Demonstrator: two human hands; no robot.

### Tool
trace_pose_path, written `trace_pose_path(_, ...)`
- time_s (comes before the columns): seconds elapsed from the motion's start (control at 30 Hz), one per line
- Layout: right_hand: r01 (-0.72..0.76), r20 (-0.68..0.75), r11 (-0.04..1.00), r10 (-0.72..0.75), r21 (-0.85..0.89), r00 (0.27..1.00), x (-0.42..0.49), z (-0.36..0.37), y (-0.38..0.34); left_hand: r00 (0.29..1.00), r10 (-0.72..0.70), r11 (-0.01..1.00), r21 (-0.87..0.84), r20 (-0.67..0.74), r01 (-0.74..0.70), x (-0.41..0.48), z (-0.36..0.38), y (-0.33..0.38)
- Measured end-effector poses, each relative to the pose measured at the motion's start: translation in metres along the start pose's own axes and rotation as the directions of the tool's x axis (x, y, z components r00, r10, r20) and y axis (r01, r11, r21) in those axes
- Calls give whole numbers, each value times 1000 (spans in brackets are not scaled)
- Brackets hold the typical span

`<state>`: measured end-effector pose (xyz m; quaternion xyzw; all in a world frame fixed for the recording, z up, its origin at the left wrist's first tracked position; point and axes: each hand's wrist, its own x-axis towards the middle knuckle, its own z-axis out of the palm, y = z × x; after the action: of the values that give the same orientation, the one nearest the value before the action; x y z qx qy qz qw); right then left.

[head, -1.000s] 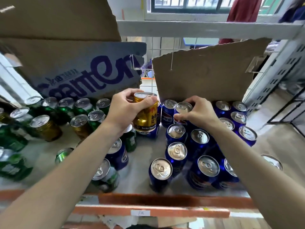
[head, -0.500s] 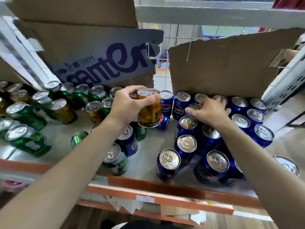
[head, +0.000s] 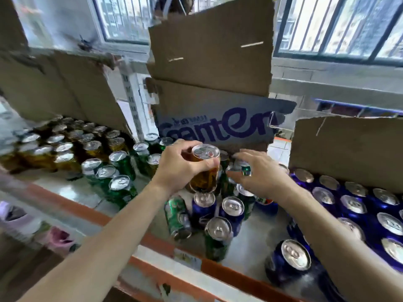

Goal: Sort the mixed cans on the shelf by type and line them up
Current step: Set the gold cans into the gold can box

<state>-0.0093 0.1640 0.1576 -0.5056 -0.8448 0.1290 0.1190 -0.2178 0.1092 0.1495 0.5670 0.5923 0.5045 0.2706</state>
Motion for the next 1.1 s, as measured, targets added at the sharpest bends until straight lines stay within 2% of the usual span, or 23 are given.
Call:
trace_pose_path(0.1,90,-1,996,-90,-12,996,14,17,-65,998,-14,999,31,-69,16,-11,-63,-20)
trace_pose_path(0.27,210,7,975,-211,72,978,38,56,-176,985,-22,991,125,-169,43,-34,-175,-56)
trace_pose_path(0.57,257,13,951,-263,171,965,58,138,-325,928,-136,982,74,-346,172,-88,-342,-124)
trace_pose_path(0.8,285,53,940,-300,189,953,69,177,-379,894,-203,968,58,-399,246,-102,-395,-178)
trace_pose_path(1.1,307,80,913,-339,268,937,106,208,-396,860,-273,942,63,-431,330,-74,-417,-229)
